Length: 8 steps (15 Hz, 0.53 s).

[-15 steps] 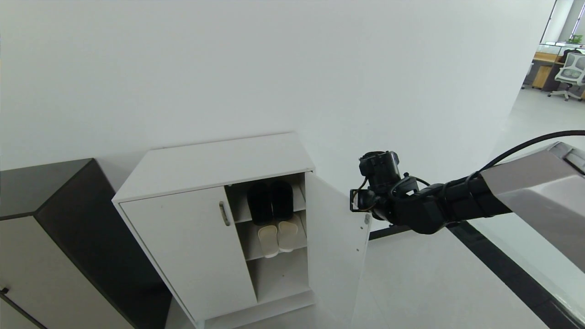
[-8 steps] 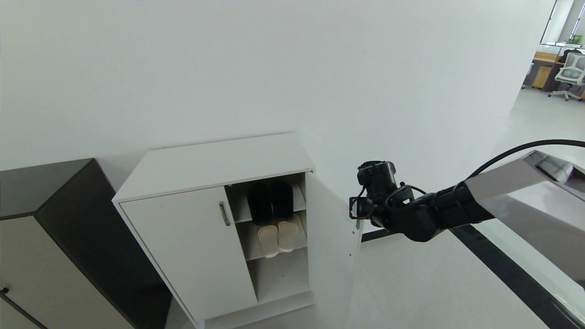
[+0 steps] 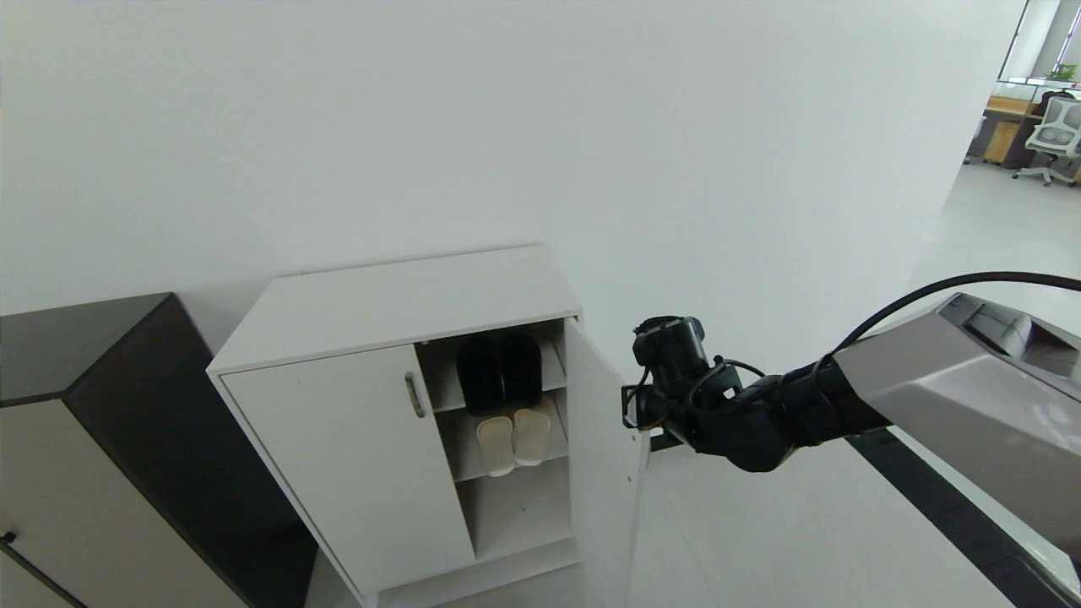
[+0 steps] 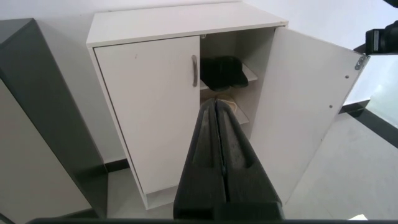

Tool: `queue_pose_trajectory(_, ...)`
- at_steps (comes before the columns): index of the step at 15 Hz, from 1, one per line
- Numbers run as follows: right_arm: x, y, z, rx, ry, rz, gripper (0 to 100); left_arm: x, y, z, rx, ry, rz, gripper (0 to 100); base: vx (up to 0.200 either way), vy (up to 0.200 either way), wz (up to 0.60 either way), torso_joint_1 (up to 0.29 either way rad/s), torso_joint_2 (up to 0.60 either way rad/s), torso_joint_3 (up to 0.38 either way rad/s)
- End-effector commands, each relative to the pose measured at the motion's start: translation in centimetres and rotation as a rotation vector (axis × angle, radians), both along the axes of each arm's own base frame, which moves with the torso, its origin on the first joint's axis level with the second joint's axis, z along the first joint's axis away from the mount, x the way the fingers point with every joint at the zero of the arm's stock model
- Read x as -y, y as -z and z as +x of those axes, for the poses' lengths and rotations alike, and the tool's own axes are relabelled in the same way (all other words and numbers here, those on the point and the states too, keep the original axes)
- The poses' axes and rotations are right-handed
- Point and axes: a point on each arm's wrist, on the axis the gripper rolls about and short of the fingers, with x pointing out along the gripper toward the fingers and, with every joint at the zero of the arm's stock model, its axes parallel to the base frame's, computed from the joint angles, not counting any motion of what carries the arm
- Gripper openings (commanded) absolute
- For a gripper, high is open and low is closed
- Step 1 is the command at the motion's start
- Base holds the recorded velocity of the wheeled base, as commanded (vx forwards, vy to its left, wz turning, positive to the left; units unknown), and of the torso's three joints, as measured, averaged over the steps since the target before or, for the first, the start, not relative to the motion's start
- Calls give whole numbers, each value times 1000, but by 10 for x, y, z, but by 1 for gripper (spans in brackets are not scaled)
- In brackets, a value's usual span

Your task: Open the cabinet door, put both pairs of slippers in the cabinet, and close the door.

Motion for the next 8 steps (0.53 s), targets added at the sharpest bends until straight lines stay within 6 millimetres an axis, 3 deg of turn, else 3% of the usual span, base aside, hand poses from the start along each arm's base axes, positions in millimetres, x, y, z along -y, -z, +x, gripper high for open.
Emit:
queue_pose_trajectory(1,-10,-8,-14,4,-49,14,0,0,0,0,0,-1,0,0,0,0,0,0,0,0)
queue_pose_trajectory(3,-21,-12,-31,-10,-137,37,0,0,0,0,-1,-1,0,0,0,0,0,0,0,0)
queue_pose_trajectory(8,-17,-4,-37,45,-195,8,0,0,0,0,0,-1,-2,0,0,0,0,0,0,0)
